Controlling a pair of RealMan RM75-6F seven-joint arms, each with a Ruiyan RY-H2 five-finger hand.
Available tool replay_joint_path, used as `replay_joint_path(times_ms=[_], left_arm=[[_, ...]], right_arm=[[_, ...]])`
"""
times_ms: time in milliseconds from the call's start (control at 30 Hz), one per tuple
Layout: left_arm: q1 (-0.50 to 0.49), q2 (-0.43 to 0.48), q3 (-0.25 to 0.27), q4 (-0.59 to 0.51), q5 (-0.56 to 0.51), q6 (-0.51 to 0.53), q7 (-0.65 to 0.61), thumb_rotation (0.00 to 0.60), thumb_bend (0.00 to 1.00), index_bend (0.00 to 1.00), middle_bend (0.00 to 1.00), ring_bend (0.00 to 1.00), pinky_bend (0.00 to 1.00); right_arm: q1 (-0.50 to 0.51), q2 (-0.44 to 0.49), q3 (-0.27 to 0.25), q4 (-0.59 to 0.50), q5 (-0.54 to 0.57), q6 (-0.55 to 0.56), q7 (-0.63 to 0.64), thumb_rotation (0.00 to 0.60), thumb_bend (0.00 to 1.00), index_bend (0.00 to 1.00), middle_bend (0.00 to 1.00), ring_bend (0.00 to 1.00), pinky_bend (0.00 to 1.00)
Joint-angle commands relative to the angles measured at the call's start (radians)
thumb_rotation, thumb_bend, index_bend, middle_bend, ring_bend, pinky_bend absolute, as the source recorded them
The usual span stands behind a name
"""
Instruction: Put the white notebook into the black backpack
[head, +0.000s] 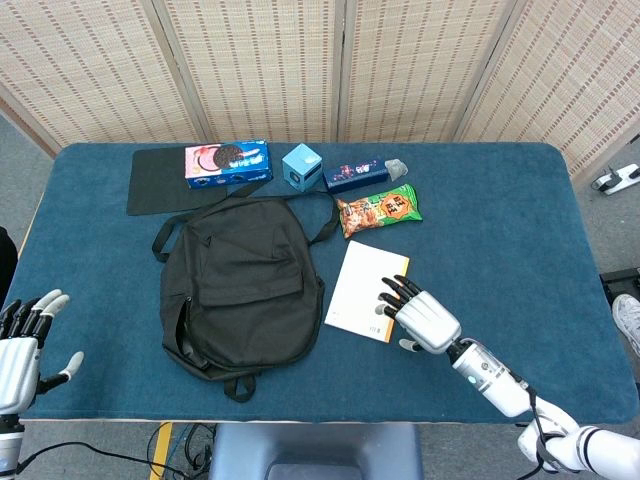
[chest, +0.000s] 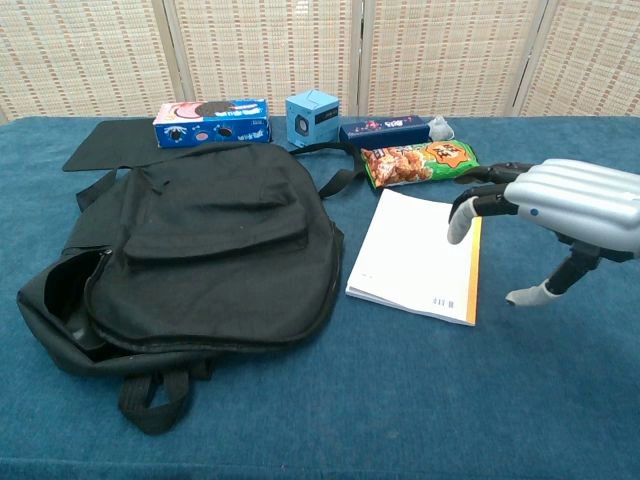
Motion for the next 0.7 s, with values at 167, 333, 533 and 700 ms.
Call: replay_joint_path(times_ms=[167,333,533,700], left_arm=[[0.001,0.000,0.003,0.004,-0.001,-0.003,-0.004,0.600,0.27,0.18,0.12,0.10,0.02],[0.004,-0.002,0.004,0.010,-0.006,-0.004,-0.010,0.600,0.27,0.18,0.12,0.10,0.02],[0.005,-0.006,0.005,0.015,-0.012,-0.006,-0.013,0.600,0.27,0.18,0.12,0.10,0.02],[0.004,-0.011,0.005,0.019,-0.014,-0.011,-0.013,0.600,0.27,0.18,0.12,0.10,0.02]], right_arm=[[0.031,-0.067,-0.008,0.085,0.011,-0.003,0.022,0.600,0.00,0.32,0.23,0.06,0.08],[0.039,-0.103,-0.021,0.138,0.016,0.000,0.034,0.600,0.00,0.32,0.23,0.06,0.08],[0.048,-0.134,-0.036,0.196,0.026,-0.003,0.051,0.600,0.00,0.32,0.23,0.06,0.08],[0.057,-0.162,-0.047,0.239,0.030,-0.008,0.057,0.600,0.00,0.32,0.22,0.06,0.08]])
